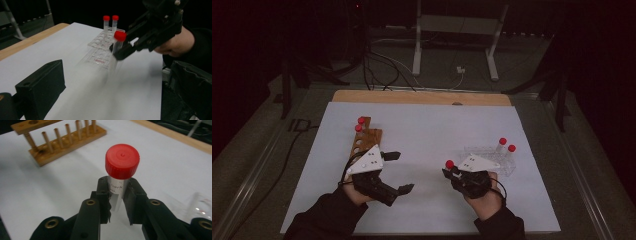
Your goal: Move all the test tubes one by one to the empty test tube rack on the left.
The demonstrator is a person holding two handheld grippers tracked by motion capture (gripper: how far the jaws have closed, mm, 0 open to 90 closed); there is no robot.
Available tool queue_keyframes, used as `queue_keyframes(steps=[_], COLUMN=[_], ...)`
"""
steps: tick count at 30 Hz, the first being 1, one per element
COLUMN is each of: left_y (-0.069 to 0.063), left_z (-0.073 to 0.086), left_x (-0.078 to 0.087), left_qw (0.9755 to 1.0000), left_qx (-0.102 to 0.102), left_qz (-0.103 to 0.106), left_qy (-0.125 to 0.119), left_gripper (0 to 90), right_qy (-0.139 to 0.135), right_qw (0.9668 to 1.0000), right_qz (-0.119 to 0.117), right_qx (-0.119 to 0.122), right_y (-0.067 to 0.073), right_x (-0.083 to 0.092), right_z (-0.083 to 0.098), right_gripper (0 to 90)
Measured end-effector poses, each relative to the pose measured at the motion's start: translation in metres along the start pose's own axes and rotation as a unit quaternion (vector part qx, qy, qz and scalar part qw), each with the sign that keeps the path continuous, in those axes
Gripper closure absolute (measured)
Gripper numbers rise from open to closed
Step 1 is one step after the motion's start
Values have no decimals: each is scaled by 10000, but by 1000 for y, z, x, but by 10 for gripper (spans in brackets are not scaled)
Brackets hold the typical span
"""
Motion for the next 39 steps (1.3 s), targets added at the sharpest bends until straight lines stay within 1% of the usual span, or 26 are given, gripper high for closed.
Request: queue_keyframes(steps=[5,6,8,9,10,11,12,13,14,17,18,20,21,22,23,27,32,33,35,36,38,39], left_y=[-9,-11,-13,-14,-15,-16,-16,-17,-17,-20,-20,-20,-21,-21,-22,-23,-24,-24,-25,-25,-26,-27], left_z=[-2,-3,-3,-4,-4,-5,-6,-6,-6,-7,-7,-8,-8,-9,-9,-11,-9,-8,-7,-7,-7,-7], left_x=[-11,-13,-17,-19,-22,-25,-27,-30,-31,-40,-42,-46,-48,-51,-53,-60,-68,-69,-71,-71,-72,-73], left_qw=[9999,9998,9997,9996,9996,9995,9994,9994,9993,9991,9992,9991,9992,9991,9993,9992,9992,9992,9990,9990,9988,9987], left_qx=[-83,-97,-106,-120,-126,-96,-109,-136,-144,-195,-192,-203,-195,-199,-211,-301,-336,-333,-387,-379,-433,-439], left_qz=[126,182,211,234,237,311,316,308,355,382,357,381,342,370,319,251,171,184,177,207,197,217], left_qy=[25,25,40,35,34,27,32,40,42,49,51,41,51,37,35,34,104,112,134,133,135,136], left_gripper=[44,56,81,103,146,172,180,219,238,306,325,378,392,414,438,508,586,594,621,640,664,688], right_qy=[87,104,117,128,135,137,144,143,152,147,152,144,144,137,139,128,115,109,112,112,126,129], right_qw=[9998,9997,9996,9995,9995,9994,9992,9992,9991,9990,9990,9989,9989,9989,9989,9989,9989,9989,9988,9989,9989,9989], right_qz=[-139,-166,-225,-248,-273,-302,-334,-347,-358,-389,-395,-405,-409,-414,-421,-425,-434,-431,-433,-428,-423,-423], right_qx=[80,113,114,120,122,125,136,151,154,153,152,163,173,170,168,167,167,170,175,166,163,154], right_y=[9,10,13,14,15,17,18,19,20,21,21,22,22,22,22,22,23,23,23,23,22,22], right_x=[-7,-8,-9,-10,-10,-11,-11,-12,-12,-11,-11,-10,-10,-10,-10,-9,-8,-8,-8,-8,-8,-8], right_z=[2,3,3,3,3,3,3,3,3,3,3,3,3,3,2,2,2,2,2,2,2,2], right_gripper=[746,746,746,746,746,746,746,746,746,746,746,746,746,746,746,746,746,746,746,746,746,746])
Point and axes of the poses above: each handheld gripper's, and its own axes: x roughly backward along the jaws, z roughly out of its underside, y roughly to its left, the point moved 3 cm from there along -x, roughly forward along the jaws, and after that the axes turned 10 degrees about -z, right-handed, at the moved point
